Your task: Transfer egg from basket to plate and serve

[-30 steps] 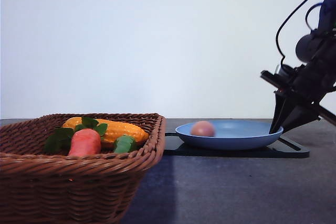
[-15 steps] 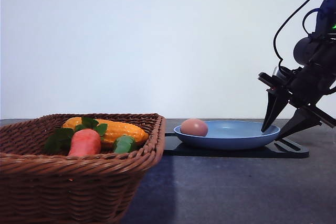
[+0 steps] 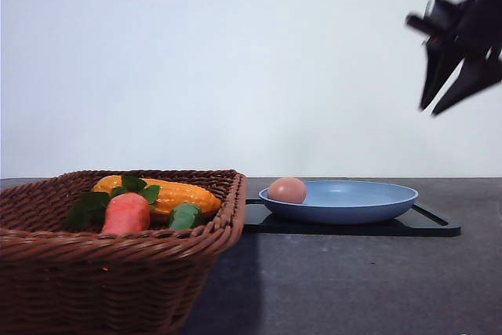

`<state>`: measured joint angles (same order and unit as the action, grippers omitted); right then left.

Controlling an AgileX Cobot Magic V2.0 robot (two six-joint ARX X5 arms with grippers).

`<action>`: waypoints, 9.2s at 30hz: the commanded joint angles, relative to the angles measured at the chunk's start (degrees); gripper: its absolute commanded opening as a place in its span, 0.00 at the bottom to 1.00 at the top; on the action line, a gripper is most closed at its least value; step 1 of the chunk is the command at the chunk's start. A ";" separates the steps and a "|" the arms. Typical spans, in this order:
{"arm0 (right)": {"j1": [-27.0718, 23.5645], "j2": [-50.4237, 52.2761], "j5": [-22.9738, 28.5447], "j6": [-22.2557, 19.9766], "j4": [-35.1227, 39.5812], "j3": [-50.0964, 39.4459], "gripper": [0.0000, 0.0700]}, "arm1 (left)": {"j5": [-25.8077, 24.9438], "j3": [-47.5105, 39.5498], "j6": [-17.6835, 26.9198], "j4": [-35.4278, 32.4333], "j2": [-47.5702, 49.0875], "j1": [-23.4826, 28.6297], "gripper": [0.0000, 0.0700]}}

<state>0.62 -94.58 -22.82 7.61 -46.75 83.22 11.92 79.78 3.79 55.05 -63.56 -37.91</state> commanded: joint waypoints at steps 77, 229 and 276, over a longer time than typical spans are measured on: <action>16.11 62.59 17.08 -4.47 37.76 -49.35 0.00 | -6.07 -71.37 -11.51 -47.12 60.16 39.15 0.00; 3.70 94.37 16.84 -13.65 37.76 -82.68 0.00 | -7.04 -79.62 -13.56 -44.94 63.39 39.30 0.00; 3.70 94.37 16.84 -13.65 37.76 -82.68 0.00 | -7.04 -79.62 -13.54 -44.94 63.39 39.30 0.00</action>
<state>4.38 -0.34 -6.02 -7.01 -9.39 0.95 5.17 1.76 -9.67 10.13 -0.21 1.28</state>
